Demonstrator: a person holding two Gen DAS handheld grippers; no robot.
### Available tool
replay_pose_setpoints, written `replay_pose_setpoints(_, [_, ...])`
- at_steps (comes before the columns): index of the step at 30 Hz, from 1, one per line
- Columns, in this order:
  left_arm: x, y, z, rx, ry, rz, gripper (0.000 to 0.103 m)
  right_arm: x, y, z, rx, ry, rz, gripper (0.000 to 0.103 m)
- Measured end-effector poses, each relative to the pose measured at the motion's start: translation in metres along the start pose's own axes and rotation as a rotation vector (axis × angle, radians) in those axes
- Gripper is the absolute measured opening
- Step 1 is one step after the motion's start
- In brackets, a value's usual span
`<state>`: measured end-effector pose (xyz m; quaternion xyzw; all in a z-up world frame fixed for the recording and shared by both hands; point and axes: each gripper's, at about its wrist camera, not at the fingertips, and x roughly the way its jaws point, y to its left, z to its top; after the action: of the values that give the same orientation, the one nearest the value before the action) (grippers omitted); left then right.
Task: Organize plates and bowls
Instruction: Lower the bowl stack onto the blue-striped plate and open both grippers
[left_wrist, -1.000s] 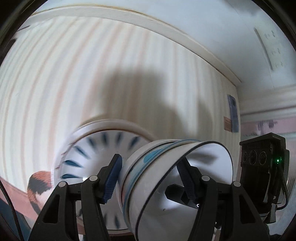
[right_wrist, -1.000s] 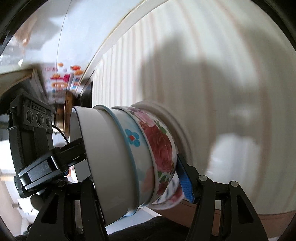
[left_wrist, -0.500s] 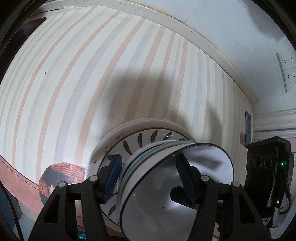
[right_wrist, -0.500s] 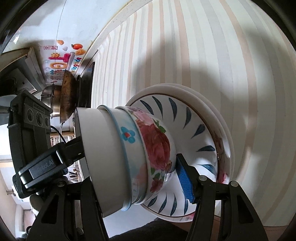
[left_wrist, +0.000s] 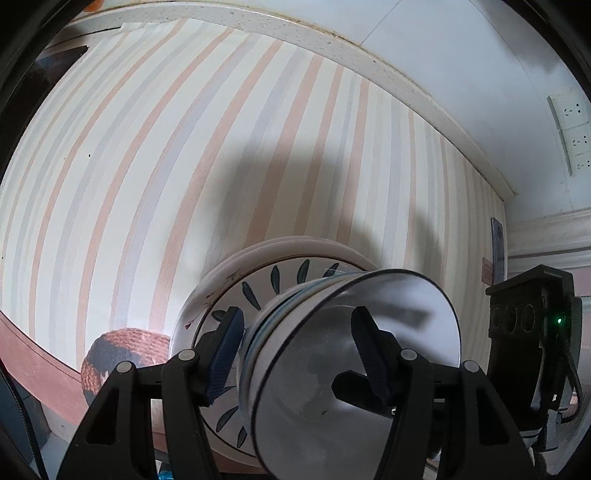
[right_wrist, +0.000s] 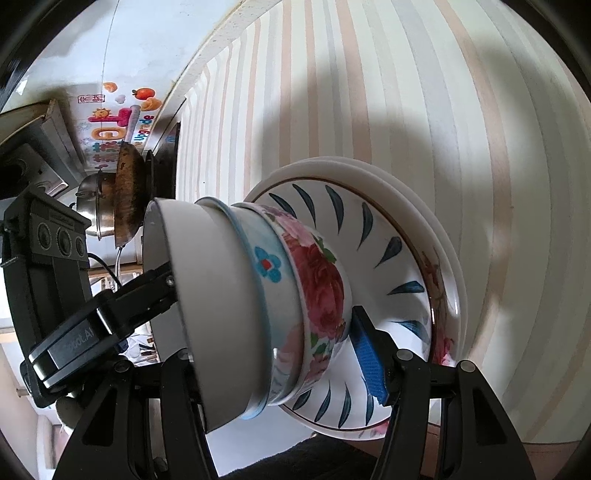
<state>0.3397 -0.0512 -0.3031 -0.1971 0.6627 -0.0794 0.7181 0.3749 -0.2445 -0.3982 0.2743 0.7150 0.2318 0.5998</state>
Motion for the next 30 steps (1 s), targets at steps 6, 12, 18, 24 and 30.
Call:
replay_pose_setpoints(6, [-0.007,-0.002,-0.004,0.021,-0.014,0.038,0.057,-0.011,0.004,-0.004,-0.008,-0.025,-0.033,0.063])
replay_pose_setpoints(12, [-0.034,-0.011,-0.012,0.08,-0.07,0.094,0.059,-0.046,0.029,-0.015,-0.087,-0.127,-0.13,0.064])
replay_pose_setpoints(18, [-0.073,-0.016,-0.03,0.142,-0.151,0.128,0.07,-0.086,0.062,-0.044,-0.151,-0.259,-0.285,0.092])
replay_pose_setpoints(24, [-0.113,-0.008,-0.057,0.188,-0.252,0.163,0.077,-0.116,0.094,-0.086,-0.166,-0.4,-0.384,0.097])
replay_pose_setpoints(30, [-0.16,-0.001,-0.091,0.272,-0.349,0.158,0.078,-0.137,0.132,-0.146,-0.153,-0.539,-0.437,0.097])
